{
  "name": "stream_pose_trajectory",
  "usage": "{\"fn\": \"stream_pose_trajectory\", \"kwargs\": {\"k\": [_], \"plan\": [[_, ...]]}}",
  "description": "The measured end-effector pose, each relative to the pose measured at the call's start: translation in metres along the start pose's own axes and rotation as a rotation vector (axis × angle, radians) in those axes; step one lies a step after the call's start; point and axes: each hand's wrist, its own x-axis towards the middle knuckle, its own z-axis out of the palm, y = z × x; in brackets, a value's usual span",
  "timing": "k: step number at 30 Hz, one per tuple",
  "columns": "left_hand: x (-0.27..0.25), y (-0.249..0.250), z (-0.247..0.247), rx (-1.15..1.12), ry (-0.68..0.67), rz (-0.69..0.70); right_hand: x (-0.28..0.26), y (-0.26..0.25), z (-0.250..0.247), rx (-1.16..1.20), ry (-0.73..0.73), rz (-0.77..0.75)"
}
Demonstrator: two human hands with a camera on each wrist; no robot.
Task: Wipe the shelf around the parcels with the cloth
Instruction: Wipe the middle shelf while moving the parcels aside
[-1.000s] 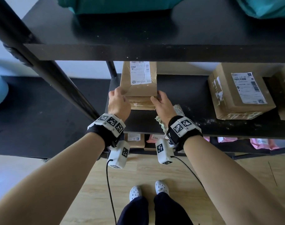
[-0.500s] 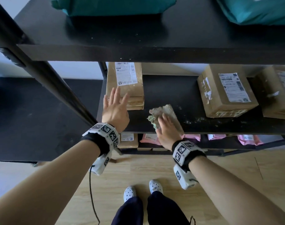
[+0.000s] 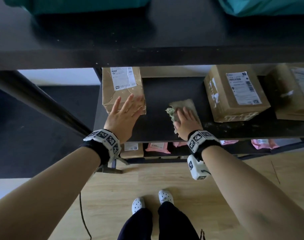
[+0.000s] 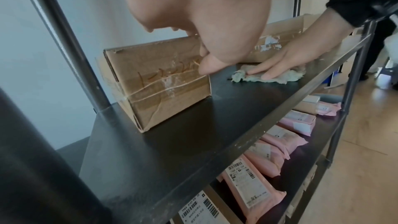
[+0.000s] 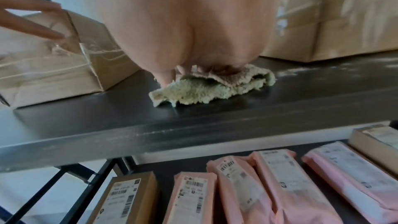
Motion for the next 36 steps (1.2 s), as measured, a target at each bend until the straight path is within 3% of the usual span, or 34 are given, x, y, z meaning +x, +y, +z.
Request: {"fn": "stream_pose_trajectory", "kwargs": {"k": [3,6,8,11,14,17,20,25,31,36], "plan": [[0.003,0.005,-0.004,0.019,0.033,0.074,-0.021,-0.008,0.013,0.035,0.007,-0.001],[0.006,0.013,-0.009,-0.056,0.161,0.214,-0.039,-0.044,0.030,0.056,-0.034,-0.185],[0.003,0.019,-0.006,-0.172,0.219,0.238,-0.030,-0.053,0.026,0.054,-0.069,-0.256],[-0.009,0.033,0.001,-0.317,0.222,0.173,0.000,-0.029,-0.002,-0.017,-0.068,-0.203],[-0.018,0.047,0.005,-0.396,-0.023,0.076,0.010,0.019,-0.017,0.039,-0.020,-0.024],[-0.021,0.056,0.012,-0.435,-0.194,-0.015,-0.013,0.042,-0.005,0.077,0.020,0.013],[-0.019,0.065,0.012,-0.538,-0.205,-0.159,-0.039,0.018,0.020,0.055,0.070,-0.080],[-0.011,0.080,0.005,-0.624,-0.176,-0.285,-0.034,-0.034,0.037,0.069,-0.008,-0.274],[-0.010,0.090,0.003,-0.579,-0.175,-0.343,0.019,-0.013,-0.003,0.103,-0.018,-0.215],[-0.004,0.089,0.003,-0.548,-0.168,-0.366,0.036,-0.020,-0.014,-0.004,-0.135,-0.241]]}}
